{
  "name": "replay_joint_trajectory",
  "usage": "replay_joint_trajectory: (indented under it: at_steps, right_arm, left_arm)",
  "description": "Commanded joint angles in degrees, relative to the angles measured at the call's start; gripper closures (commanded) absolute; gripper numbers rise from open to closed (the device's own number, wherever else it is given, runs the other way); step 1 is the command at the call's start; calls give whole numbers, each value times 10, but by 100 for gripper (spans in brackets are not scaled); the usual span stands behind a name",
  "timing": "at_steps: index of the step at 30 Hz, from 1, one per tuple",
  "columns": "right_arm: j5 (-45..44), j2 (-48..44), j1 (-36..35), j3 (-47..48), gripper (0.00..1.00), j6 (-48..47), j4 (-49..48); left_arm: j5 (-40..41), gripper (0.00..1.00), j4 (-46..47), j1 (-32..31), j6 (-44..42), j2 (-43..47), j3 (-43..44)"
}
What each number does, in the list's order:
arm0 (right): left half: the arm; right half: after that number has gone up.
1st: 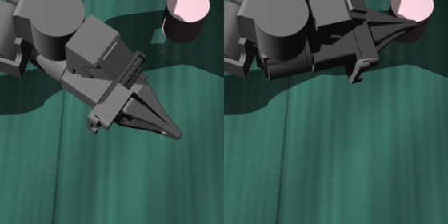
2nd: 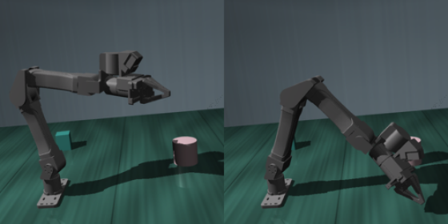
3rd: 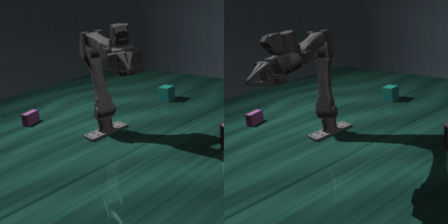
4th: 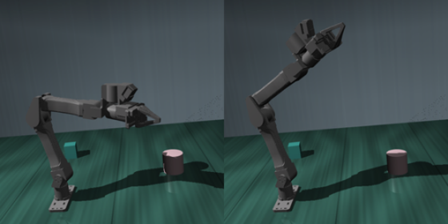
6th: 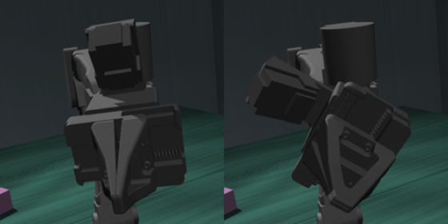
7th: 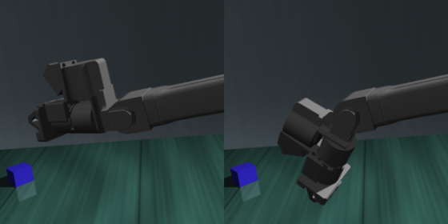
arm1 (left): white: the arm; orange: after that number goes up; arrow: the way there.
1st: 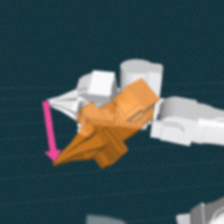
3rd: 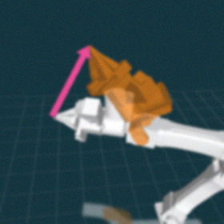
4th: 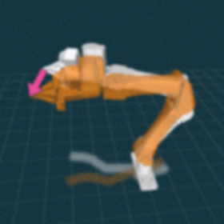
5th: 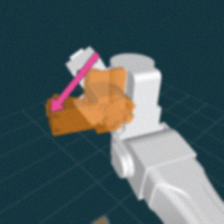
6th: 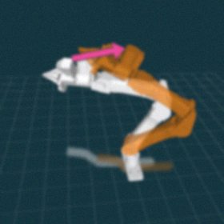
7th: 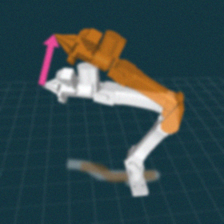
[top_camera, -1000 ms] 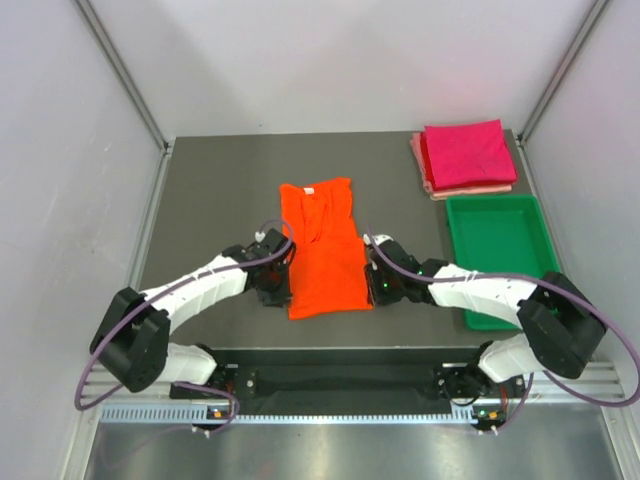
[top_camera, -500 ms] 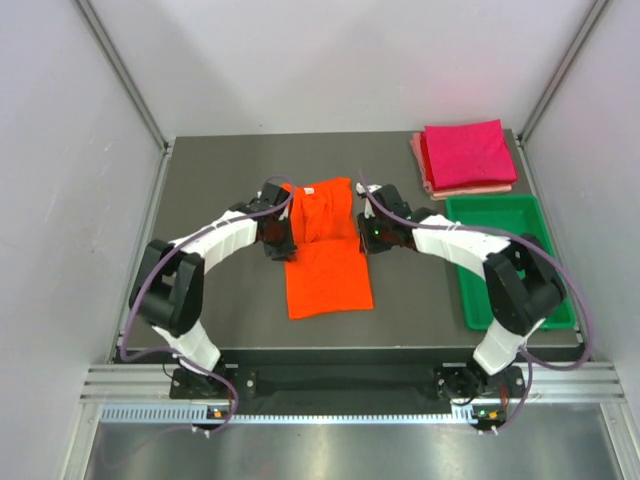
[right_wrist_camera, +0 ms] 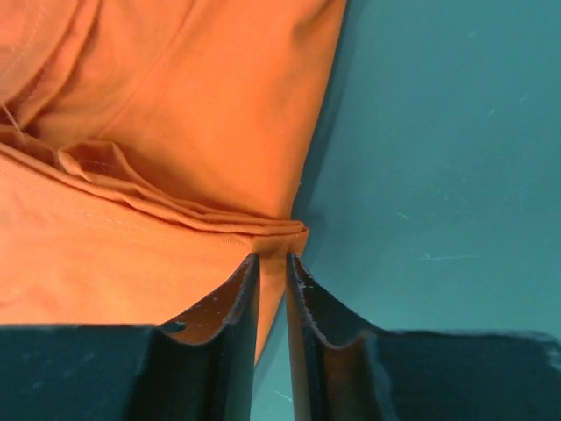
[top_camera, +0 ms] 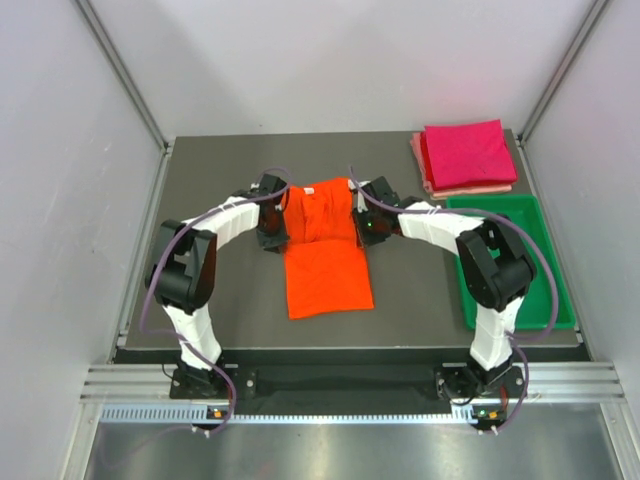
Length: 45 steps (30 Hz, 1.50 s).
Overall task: Fold and stack the t-shirts
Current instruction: Fold the tshirt
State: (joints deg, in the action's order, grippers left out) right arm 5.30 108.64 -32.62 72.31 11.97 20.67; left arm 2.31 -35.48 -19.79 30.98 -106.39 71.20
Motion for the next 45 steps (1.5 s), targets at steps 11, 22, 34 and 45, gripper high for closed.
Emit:
replay_joint_trajectory:
  at_steps: [11, 22, 34, 45]
  right_arm:
    - [105, 60, 74, 164, 62, 16, -19]
    - [130, 195, 98, 301, 63, 52, -86]
    - [97, 327, 113, 440, 68, 97, -110]
    - [128, 370, 141, 524, 65, 87, -83]
  left_arm:
    - [-161, 78, 82, 63, -57, -121, 218]
    - [-95, 78, 54, 76, -72, -244, 339]
    - [-69, 78, 40, 92, -98, -361, 483]
    - [-93, 73, 26, 108, -104, -411, 606]
